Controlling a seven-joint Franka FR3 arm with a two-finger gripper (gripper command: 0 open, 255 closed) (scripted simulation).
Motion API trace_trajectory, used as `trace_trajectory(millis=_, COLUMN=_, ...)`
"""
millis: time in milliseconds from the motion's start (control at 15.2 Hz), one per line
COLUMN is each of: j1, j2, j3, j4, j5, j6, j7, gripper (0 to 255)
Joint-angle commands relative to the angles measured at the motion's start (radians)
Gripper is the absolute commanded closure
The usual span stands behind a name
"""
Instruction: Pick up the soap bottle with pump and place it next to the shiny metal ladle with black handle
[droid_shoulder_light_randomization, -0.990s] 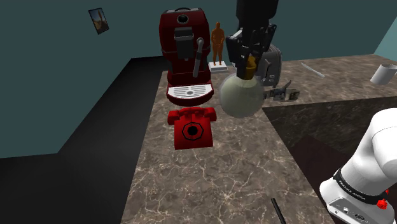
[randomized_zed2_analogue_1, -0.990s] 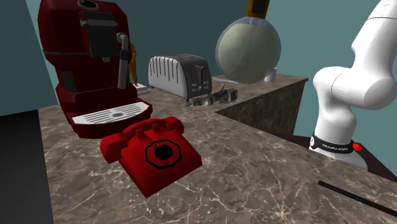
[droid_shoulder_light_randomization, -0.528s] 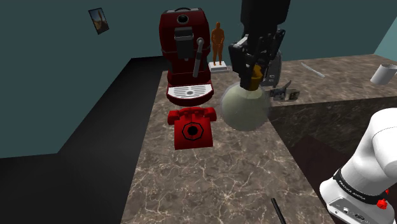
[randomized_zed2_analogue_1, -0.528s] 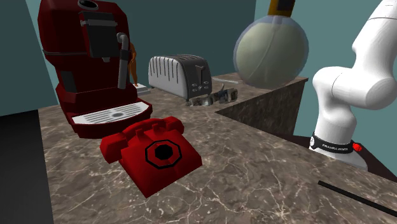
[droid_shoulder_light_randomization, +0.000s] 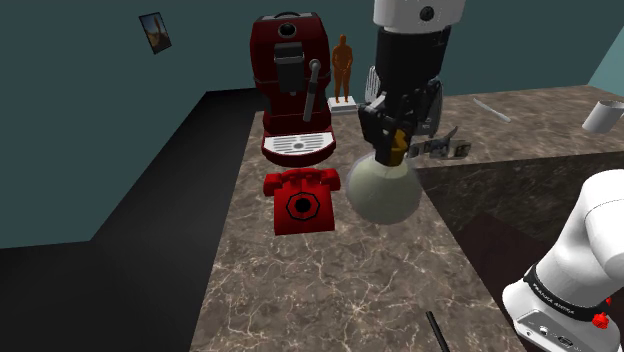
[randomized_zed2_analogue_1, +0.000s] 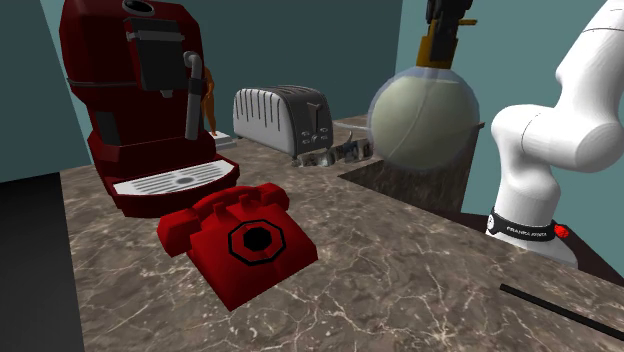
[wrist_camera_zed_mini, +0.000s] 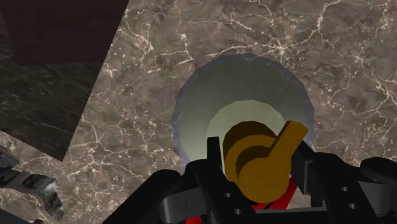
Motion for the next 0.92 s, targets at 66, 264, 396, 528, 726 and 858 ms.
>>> trace_trajectory(millis=66, j1=0.003, j2=-0.011, j3=0.003, j4=-0.051, j5=0.005, j6=0.042, j7=0.0, gripper=255)
trace_trajectory(millis=264, j1=0.006, j2=-0.021, j3=0.005, j4=-0.101, j5=0.009, j6=0.082, j7=-0.002, gripper=255)
trace_trajectory(millis=396, j1=0.008, j2=-0.027, j3=0.006, j4=-0.132, j5=0.012, j6=0.108, j7=-0.003, gripper=255)
trace_trajectory(millis=528, j1=0.009, j2=-0.031, j3=0.008, j4=-0.163, j5=0.014, j6=0.134, j7=-0.004, gripper=255)
trace_trajectory(millis=726, j1=0.012, j2=-0.037, j3=0.011, j4=-0.208, j5=0.018, j6=0.174, j7=-0.005, gripper=255)
trace_trajectory(millis=858, j1=0.013, j2=-0.039, j3=0.014, j4=-0.237, j5=0.02, j6=0.2, j7=-0.005, gripper=255)
